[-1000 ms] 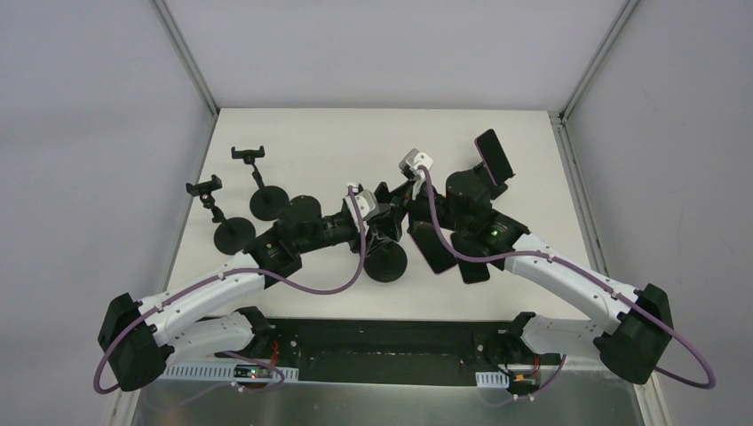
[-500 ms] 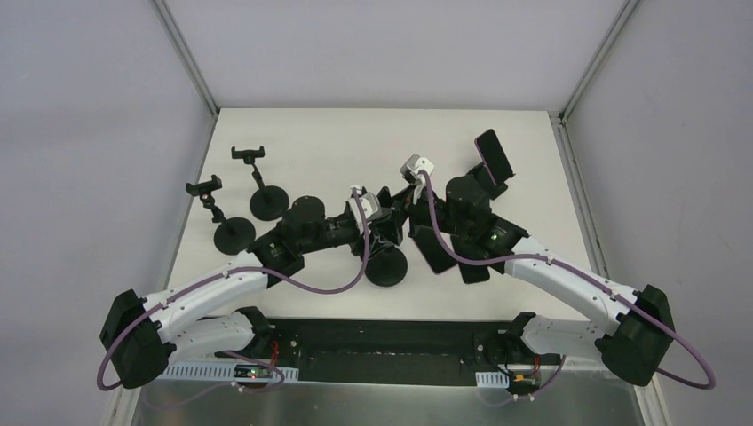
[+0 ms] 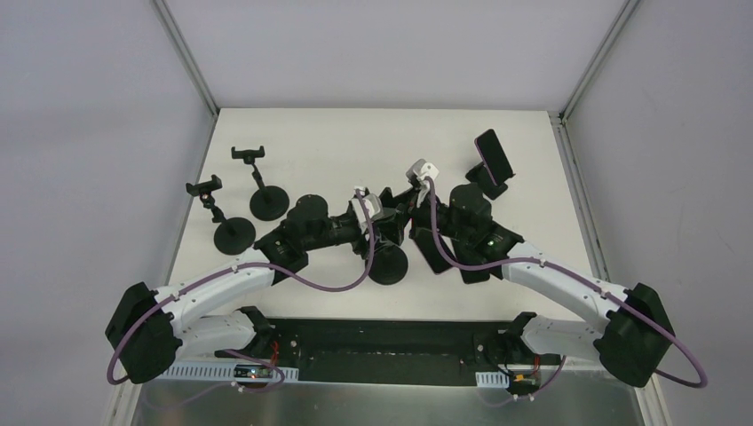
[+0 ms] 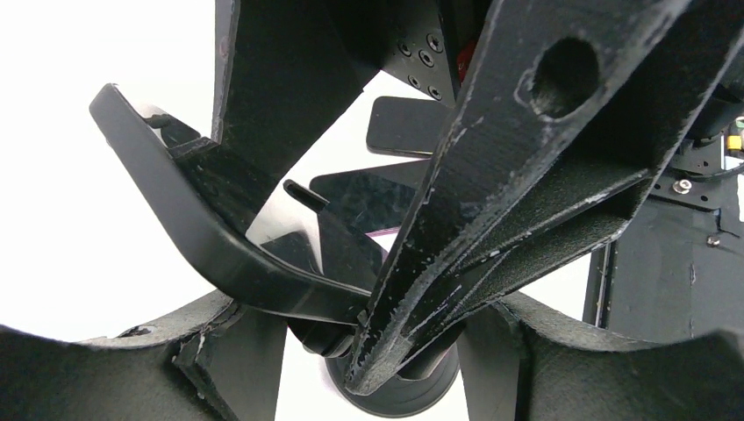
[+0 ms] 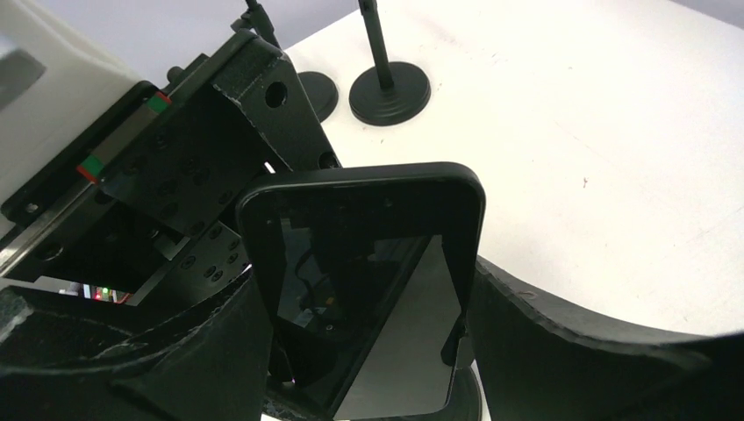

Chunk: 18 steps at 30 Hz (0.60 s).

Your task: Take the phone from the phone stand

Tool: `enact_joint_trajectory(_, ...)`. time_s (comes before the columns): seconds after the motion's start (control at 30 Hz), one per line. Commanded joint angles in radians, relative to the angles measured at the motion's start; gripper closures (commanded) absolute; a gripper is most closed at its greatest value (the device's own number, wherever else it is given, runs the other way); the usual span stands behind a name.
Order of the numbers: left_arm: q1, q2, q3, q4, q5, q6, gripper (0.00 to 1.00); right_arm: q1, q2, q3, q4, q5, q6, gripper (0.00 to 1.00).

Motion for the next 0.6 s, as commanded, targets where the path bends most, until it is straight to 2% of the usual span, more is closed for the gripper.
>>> enact_joint_trajectory(0.0,-0.021,-0.018,0.001,0.075,0.181,-0.065,1.0,-0.065,0.055,-0.037,0.249,0.128,-0.108,1.0)
enact_joint_trajectory(0.13,-0.024,-0.013,0.001,0.08,0.22,-0.077,1.0,-0.106,0.104,-0.058,0.344,0.149,-0.111,1.0)
enact_joint_trajectory(0.57,-0.04,0.011,0.008,0.081,0.368,-0.09,1.0,-0.236,0.254,-0.048,0.46,0.146,-0.169,1.0)
